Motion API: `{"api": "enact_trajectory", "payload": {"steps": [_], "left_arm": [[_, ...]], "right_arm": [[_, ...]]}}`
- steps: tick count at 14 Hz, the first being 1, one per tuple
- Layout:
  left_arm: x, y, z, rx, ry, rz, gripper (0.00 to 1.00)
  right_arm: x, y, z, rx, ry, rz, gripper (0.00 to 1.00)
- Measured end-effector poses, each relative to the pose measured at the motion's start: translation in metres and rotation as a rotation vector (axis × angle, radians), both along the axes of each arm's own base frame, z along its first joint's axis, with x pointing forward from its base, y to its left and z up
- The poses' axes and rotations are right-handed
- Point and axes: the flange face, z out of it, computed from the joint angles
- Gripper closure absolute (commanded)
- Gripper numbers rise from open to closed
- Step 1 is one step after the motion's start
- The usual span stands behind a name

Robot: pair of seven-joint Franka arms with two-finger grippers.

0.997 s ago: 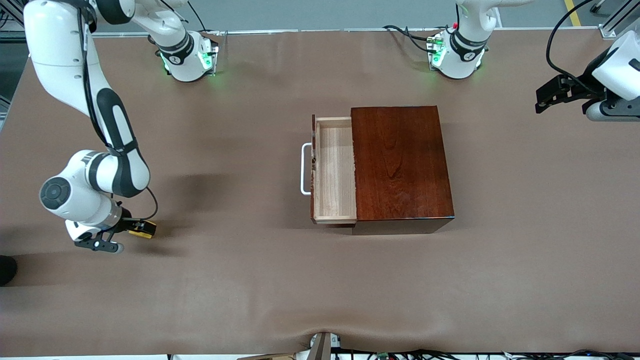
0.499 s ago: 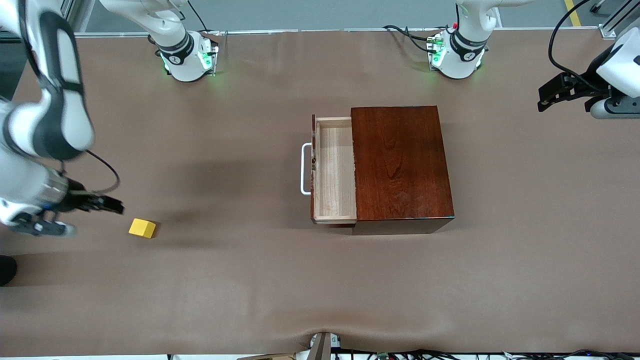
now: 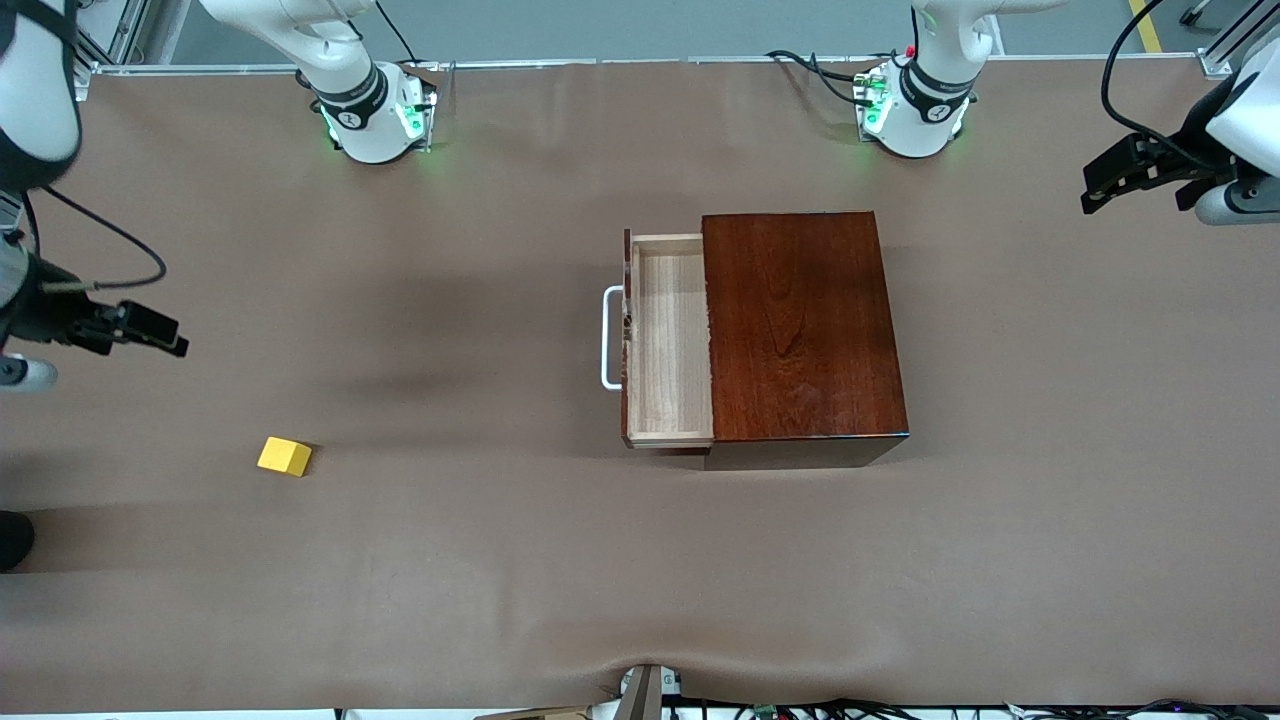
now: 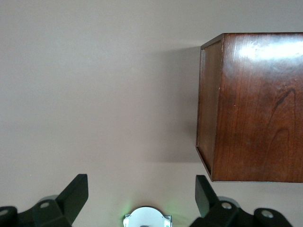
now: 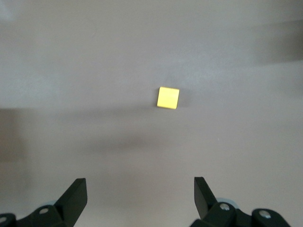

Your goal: Open drawer, take yellow block, close drawer

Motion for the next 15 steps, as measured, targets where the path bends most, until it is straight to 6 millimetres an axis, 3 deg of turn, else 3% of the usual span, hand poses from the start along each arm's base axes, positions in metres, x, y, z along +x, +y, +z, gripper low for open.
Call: {"api": "enact_trajectory", "payload": {"steps": [5,7,11,15], "left_arm": [[-0.001,0.0,0.005,-0.001,-0.009,0.0,0.0],[-0.001,-0.001,0.007,-0.001,-0.013,-0.001,0.0],[-0.001,-0.001,0.007,-0.001,-0.013,-0.002,0.0],[-0.001,-0.004,0.007,0.0,-0.012,-0.007,0.0]], "right_arm": [[-0.046,0.002,0.08,-0.002,0.033,0.017,0.0],[-0.059,-0.002,0.1,-0.003,0.044,0.012,0.0],[-0.064,0.014,0.103,-0.012,0.069,-0.014,0.0],[-0.063,0.012,0.102,-0.055,0.067,-0.019,0.0]]}}
